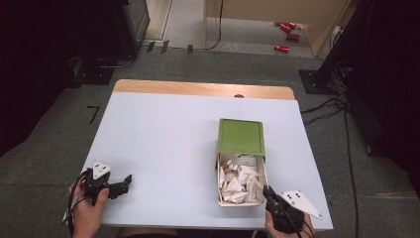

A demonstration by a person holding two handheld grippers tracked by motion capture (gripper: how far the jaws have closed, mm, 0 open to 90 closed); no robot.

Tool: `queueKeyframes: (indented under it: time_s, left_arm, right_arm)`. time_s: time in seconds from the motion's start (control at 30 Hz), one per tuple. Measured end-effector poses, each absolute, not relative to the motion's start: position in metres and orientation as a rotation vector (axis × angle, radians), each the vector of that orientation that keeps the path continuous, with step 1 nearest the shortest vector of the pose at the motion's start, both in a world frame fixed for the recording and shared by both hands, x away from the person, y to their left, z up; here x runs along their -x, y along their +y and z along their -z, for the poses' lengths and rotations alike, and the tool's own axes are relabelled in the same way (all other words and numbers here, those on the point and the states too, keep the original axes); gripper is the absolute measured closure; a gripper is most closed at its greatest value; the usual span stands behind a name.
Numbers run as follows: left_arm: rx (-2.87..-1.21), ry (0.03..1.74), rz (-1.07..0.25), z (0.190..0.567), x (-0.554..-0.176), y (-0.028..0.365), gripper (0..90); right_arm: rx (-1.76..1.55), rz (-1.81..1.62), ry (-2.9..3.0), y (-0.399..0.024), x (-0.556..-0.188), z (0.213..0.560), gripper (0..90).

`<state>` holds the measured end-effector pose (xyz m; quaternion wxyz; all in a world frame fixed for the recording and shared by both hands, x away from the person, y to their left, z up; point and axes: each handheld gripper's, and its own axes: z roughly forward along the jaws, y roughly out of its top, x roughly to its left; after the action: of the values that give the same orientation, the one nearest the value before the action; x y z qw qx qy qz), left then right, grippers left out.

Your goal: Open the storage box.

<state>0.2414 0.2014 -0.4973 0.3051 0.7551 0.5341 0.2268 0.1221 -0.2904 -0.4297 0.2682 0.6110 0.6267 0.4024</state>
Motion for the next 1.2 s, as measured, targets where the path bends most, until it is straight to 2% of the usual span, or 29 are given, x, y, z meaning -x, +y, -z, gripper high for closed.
queueKeyframes:
  time_s: [0.17, 0.2, 0.27, 0.47, 0.87, 1.2]
  left_arm:
    - [-1.999, 1.414, -0.601, 0.497, -0.241, 0.201, 11.2]
    - [-2.0, 1.414, -0.601, 0.497, -0.241, 0.201, 11.2]
    - [-1.999, 1.414, -0.601, 0.497, -0.241, 0.201, 11.2]
    - [-1.999, 1.415, -0.6, 0.497, -0.242, 0.201, 11.2]
    - [-1.997, 1.415, -0.6, 0.497, -0.241, 0.201, 11.2]
    - [-1.995, 1.415, -0.599, 0.497, -0.241, 0.202, 11.3]
  right_arm:
    - [-1.643, -1.09, 1.707, -0.292, -0.122, 0.43, 86.6]
    - [-1.637, -1.137, 1.704, -0.293, -0.122, 0.427, 77.7]
    - [-1.613, -1.157, 1.7, -0.294, -0.122, 0.422, 71.7]
    - [-1.578, -1.174, 1.697, -0.289, -0.124, 0.411, 64.5]
    - [-1.542, -1.218, 1.727, -0.275, -0.137, 0.4, 63.6]
    - [-1.529, -1.217, 1.823, -0.256, -0.148, 0.406, 62.9]
